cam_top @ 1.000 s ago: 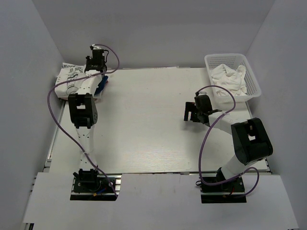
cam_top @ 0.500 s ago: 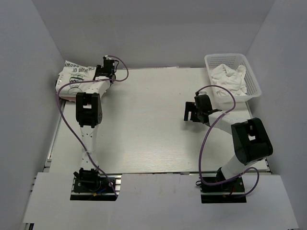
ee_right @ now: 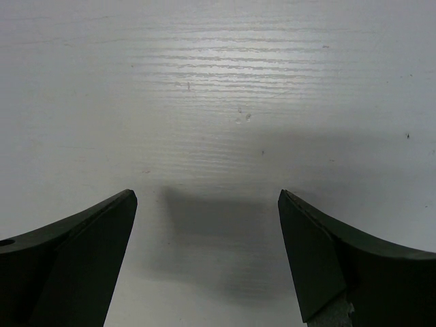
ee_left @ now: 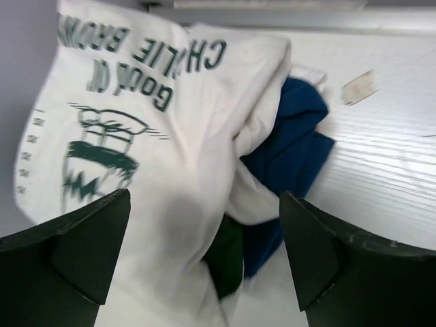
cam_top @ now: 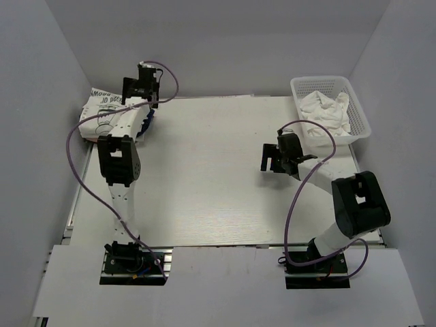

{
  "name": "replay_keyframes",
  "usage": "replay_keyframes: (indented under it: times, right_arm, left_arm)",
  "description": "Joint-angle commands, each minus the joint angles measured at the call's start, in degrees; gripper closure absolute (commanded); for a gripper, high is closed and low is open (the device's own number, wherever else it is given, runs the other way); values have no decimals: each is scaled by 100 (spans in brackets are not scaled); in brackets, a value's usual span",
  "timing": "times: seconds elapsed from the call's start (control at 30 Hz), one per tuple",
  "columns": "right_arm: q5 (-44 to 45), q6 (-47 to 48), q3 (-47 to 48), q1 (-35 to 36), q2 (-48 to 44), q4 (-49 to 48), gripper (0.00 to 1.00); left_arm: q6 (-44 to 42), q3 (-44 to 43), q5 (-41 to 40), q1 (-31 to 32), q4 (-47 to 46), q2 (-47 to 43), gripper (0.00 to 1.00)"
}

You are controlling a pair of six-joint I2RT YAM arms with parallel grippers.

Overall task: Fold and stack the t-shirts
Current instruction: Smooth out wrinkles on the folded tshirt

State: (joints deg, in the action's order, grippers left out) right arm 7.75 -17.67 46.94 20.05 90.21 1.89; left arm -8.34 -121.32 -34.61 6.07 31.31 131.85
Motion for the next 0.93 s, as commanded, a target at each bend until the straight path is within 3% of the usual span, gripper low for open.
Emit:
replay_keyframes:
  times: [0.0,0.17,0.23,0.27,0.3,0.33,0.37,0.4,0.5,0.67,0.9]
  right_arm:
    - [-291,-70,70,25,-487,-48,10]
    - [-660,-280,-97,-1,-1163,-84,10]
    - [-713,-439,-219,-10,-1567,-66,10]
    - [-713,-526,-368,7,-1925,-14,10]
    - [-713,-527,-370,7,-2033,-13,10]
    - [-713,-553,-422,-10,-2147,65,10]
    - [-722,-597,-535,-10,-2262,109,10]
    - [-644,-588,-597,7,-2480,162,10]
    - [-564,-667,-887,-1,-3044,259,10]
    - [-327,-1010,-1424,7,-3870,5,10]
    - [-379,-1054,-1346,7,-4161,21,10]
  left_arm:
    - [692,-306,769,17,489,-1582,0]
    - [2027,467,1518,17,955,-2882,0]
    - [2475,1397,1747,17,1061,-3760,0]
    - [3017,2357,1825,17,1061,-4512,0]
    - [3275,2941,1896,17,957,-4519,0]
    - [3512,3565,2001,17,799,-5398,0]
    - [3767,4198,2489,17,598,-5868,0]
    - [3856,5448,2738,17,100,-6325,0]
    - [4006,7194,3319,17,-510,-7830,0]
    - [3997,7114,2820,17,76,-8473,0]
    - [3945,7368,3215,17,-239,-8747,0]
